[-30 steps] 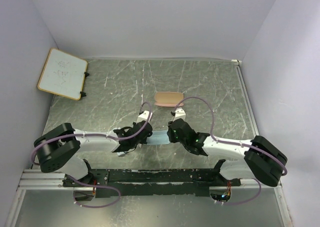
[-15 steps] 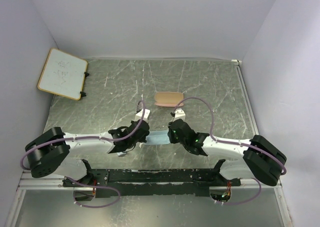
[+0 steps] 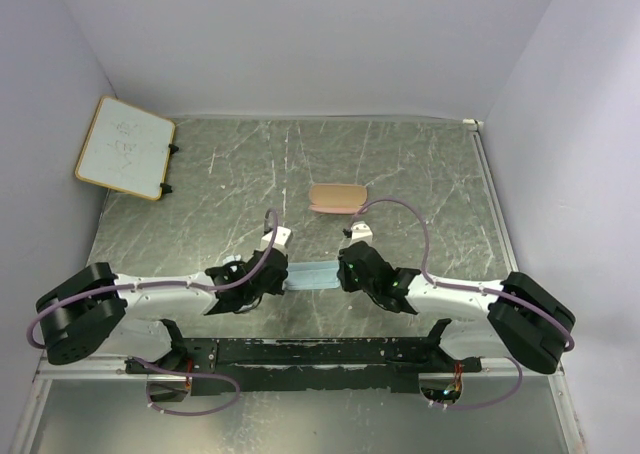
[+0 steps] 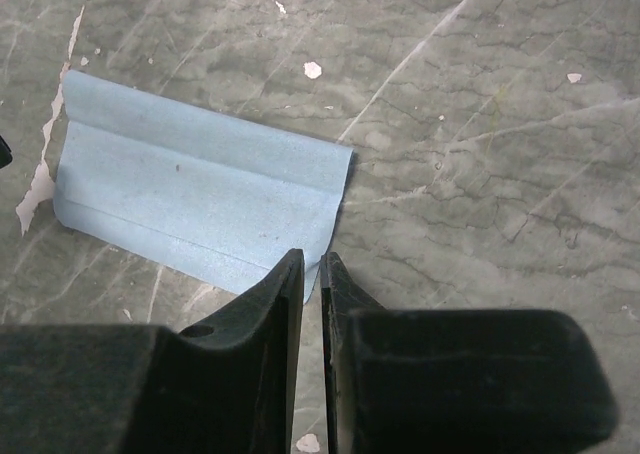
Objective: Organize the sunglasses
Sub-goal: Fold the glasses cleaning cloth at the center of the board.
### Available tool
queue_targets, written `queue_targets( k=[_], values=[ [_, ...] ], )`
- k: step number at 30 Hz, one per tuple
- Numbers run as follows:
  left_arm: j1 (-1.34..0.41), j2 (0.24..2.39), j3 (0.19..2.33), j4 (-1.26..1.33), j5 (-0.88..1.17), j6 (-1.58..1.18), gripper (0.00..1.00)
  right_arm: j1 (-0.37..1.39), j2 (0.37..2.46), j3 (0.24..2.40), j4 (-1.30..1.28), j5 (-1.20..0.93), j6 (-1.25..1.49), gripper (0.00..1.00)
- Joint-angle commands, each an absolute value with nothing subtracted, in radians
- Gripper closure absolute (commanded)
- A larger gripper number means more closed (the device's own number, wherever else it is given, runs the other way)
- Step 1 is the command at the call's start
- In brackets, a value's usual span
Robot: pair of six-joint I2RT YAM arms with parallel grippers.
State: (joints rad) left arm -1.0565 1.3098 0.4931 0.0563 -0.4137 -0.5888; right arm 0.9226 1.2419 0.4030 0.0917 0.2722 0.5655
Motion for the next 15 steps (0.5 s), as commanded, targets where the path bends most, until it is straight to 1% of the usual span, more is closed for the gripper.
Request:
queue_targets(
  k=[1, 8, 15],
  values=[
    [-1.054, 1.283, 0.471, 0.089, -0.393, -0.61, 0.9, 0.927, 1.255, 0.409, 0.101, 0.254, 0.579, 0.87],
    [-1.054, 1.302, 0.482, 0.104, -0.405, -0.606, 0.9, 0.924, 1.257, 0.406, 0.105, 0.25, 0.587, 0.84],
    [-1.054, 1.313, 0.495, 0.102, -0.406, -0.598, 0.9, 0.916, 1.28, 0.406, 0.124, 0.24, 0.589, 0.84]
  ],
)
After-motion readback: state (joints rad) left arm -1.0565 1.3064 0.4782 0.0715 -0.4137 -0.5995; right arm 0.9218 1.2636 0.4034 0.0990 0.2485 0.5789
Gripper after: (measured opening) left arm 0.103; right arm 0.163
